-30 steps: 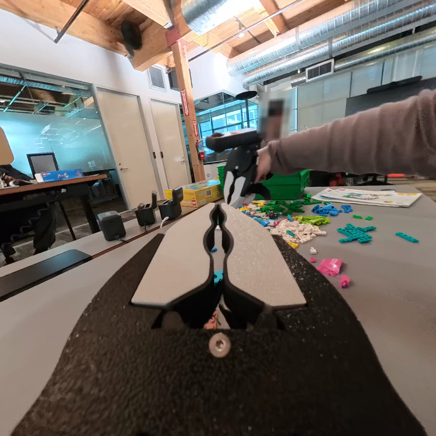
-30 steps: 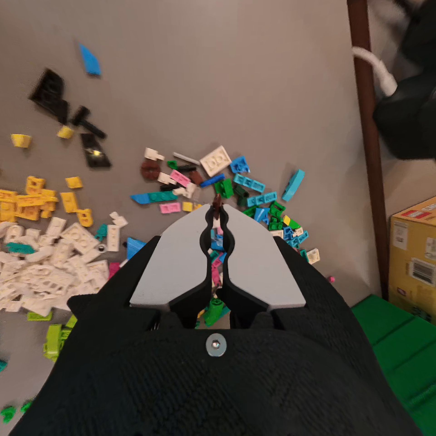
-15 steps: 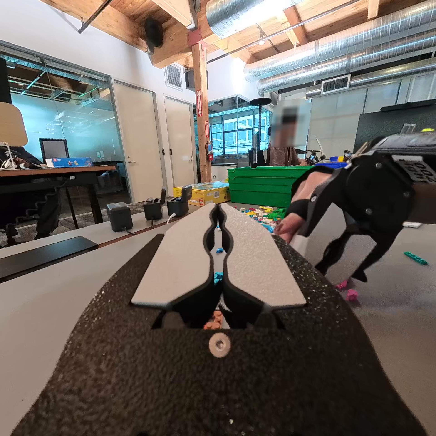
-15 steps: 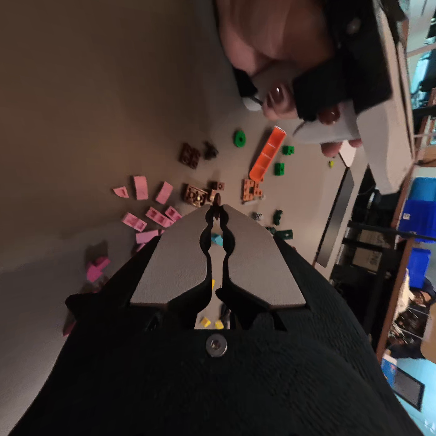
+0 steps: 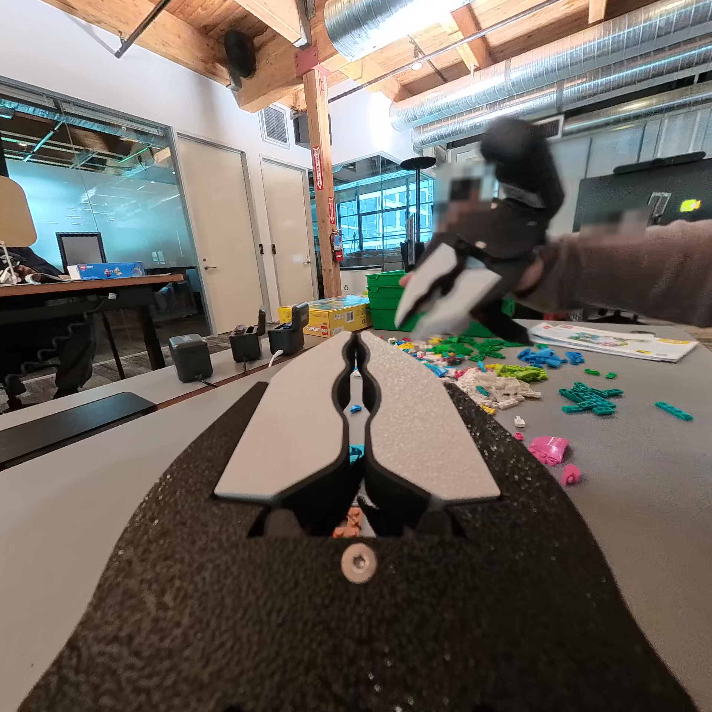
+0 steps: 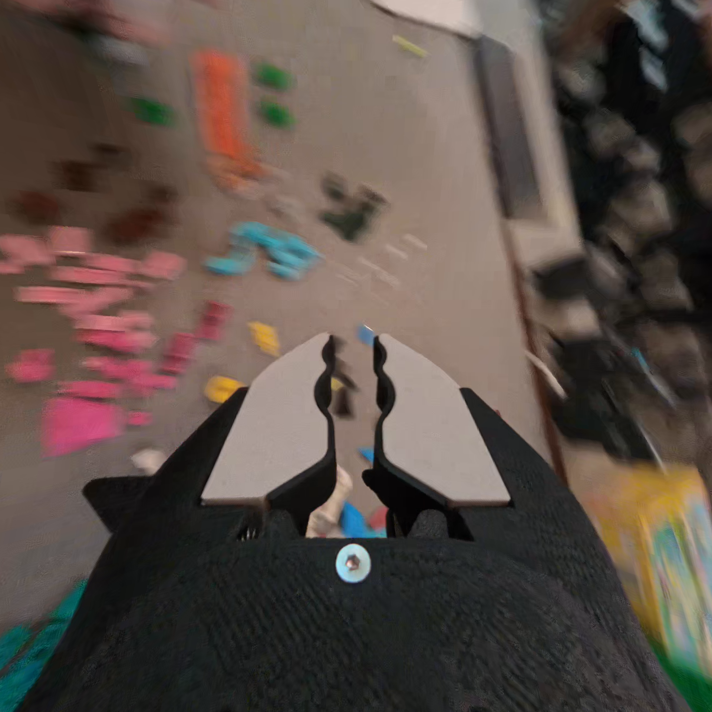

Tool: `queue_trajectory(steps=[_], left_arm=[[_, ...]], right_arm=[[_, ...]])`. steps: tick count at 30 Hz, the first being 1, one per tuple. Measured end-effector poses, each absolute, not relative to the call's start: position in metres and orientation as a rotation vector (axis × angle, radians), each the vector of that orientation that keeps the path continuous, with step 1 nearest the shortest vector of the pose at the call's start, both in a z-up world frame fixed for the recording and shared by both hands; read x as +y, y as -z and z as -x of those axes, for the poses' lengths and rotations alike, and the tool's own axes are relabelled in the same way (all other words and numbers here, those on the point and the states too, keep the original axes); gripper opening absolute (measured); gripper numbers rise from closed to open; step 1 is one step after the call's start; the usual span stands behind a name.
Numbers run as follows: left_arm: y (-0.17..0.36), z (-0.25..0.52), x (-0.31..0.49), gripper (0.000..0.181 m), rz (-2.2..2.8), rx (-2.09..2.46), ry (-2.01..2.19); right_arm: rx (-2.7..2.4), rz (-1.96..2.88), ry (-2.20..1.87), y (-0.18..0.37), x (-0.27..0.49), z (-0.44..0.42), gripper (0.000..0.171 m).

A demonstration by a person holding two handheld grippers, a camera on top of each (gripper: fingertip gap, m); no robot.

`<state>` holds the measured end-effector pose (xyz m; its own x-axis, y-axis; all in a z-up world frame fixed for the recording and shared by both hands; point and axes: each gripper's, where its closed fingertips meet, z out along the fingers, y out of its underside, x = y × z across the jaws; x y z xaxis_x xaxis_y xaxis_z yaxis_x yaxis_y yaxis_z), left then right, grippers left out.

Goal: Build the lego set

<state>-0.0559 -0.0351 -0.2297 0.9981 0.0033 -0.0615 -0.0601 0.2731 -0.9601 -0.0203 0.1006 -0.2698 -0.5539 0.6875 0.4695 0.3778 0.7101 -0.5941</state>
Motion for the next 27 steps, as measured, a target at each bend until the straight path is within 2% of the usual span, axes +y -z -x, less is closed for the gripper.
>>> queue_trajectory(steps=[2, 4, 6, 8, 13, 18, 24, 26, 27], left_arm=[[0.23, 0.055, -0.035, 0.0, 1.295, 0.059, -0.046], [0.23, 0.053, -0.034, 0.0, 1.296, 0.068, -0.048], [0.23, 0.052, -0.034, 0.0, 1.297, 0.076, -0.051], [0.23, 0.051, -0.034, 0.0, 1.296, 0.082, -0.051], [0.23, 0.05, -0.034, 0.0, 1.296, 0.088, -0.049], [0.231, 0.048, -0.034, 0.0, 1.296, 0.098, -0.051], [0.231, 0.047, -0.034, 0.0, 1.297, 0.107, -0.052], [0.231, 0.046, -0.034, 0.0, 1.297, 0.109, -0.052], [0.231, 0.046, -0.034, 0.0, 1.297, 0.11, -0.053]], right_arm=[[-1.97, 1.181, -0.47, 0.256, 0.191, 0.025, 0.006], [-1.781, 1.631, -0.428, 0.264, 0.26, 0.015, 0.014], [-1.691, 1.945, -0.471, 0.282, 0.291, 0.008, 0.023], [-1.625, 2.142, -0.446, 0.3, 0.31, 0.004, 0.025], [-1.561, 2.427, -0.418, 0.333, 0.319, 0.007, 0.03], [-1.557, 2.504, -0.266, 0.352, 0.327, 0.005, 0.036], [-1.592, 2.483, -0.145, 0.359, 0.332, 0.004, 0.029], [-1.597, 2.477, -0.14, 0.359, 0.333, 0.005, 0.023], [-1.603, 2.47, -0.14, 0.359, 0.333, 0.005, 0.014]])
